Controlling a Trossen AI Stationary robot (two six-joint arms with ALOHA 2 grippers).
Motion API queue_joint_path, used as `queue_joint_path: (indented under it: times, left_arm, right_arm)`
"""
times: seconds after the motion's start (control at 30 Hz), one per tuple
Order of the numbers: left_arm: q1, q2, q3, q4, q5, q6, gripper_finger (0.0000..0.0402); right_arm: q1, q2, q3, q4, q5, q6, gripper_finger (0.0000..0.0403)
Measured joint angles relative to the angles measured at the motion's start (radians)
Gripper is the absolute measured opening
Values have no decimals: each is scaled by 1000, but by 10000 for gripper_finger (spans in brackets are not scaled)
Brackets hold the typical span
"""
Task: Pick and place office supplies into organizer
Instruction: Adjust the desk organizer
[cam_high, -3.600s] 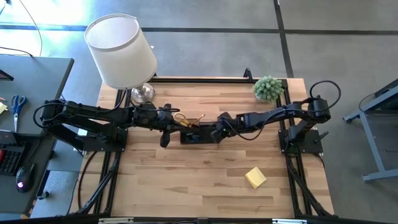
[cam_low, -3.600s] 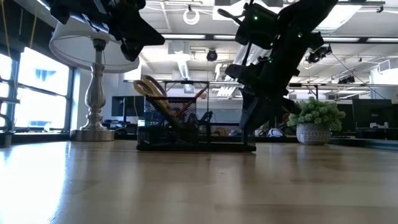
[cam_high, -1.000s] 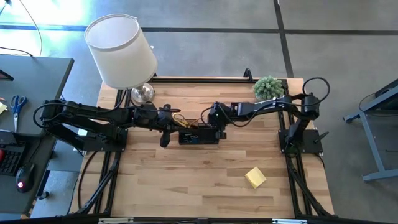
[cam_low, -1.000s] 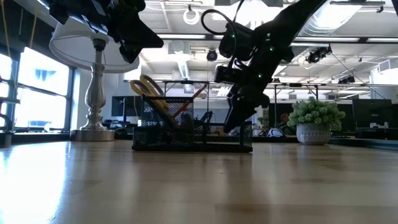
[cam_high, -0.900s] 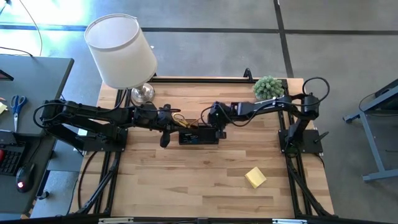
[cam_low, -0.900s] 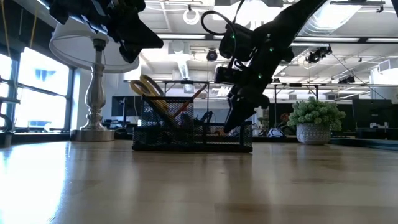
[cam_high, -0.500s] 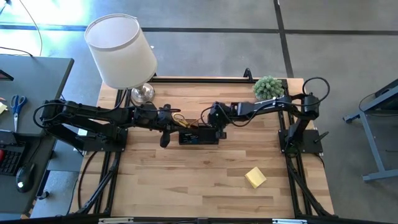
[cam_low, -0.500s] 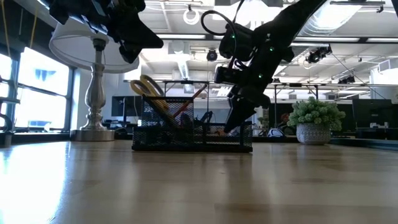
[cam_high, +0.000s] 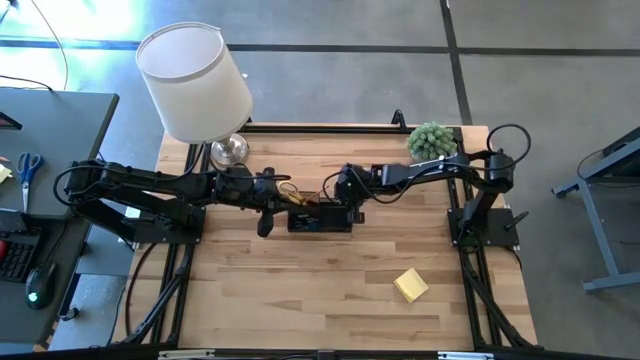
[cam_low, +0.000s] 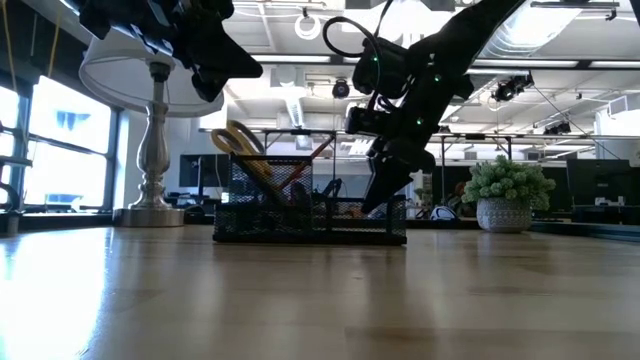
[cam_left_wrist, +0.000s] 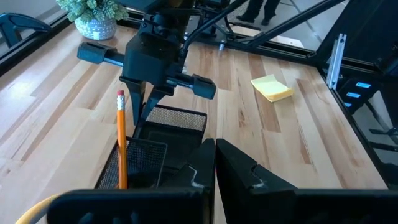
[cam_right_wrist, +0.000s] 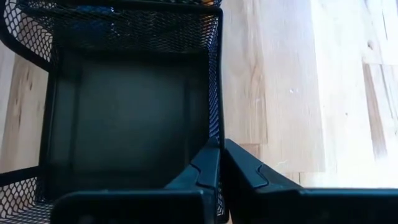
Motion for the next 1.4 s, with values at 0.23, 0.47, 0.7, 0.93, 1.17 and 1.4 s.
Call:
queue_joint_path:
  times: [0.23, 0.47, 0.7, 0.93, 1.17, 1.4]
  left_arm:
    - [0, 0, 0, -2, 0, 0, 3]
    - [0, 0, 0, -5, 0, 0, 3]
    - [0, 0, 0, -5, 0, 0, 3]
    - [0, 0, 0, -5, 0, 0, 3]
    - [0, 0, 0, -5, 0, 0, 3]
    - [0, 0, 0, -12, 0, 0, 3]
  right_arm:
    - [0, 0, 0, -13, 0, 14, 5]
    - [0, -1, 0, -21, 0, 37, 3]
    - [0, -1, 0, -23, 0, 45, 2]
    - [1, -1, 0, -23, 2, 46, 3]
    - [2, -6, -2, -35, -3, 61, 27]
    - [15, -68, -5, -39, -11, 63, 80]
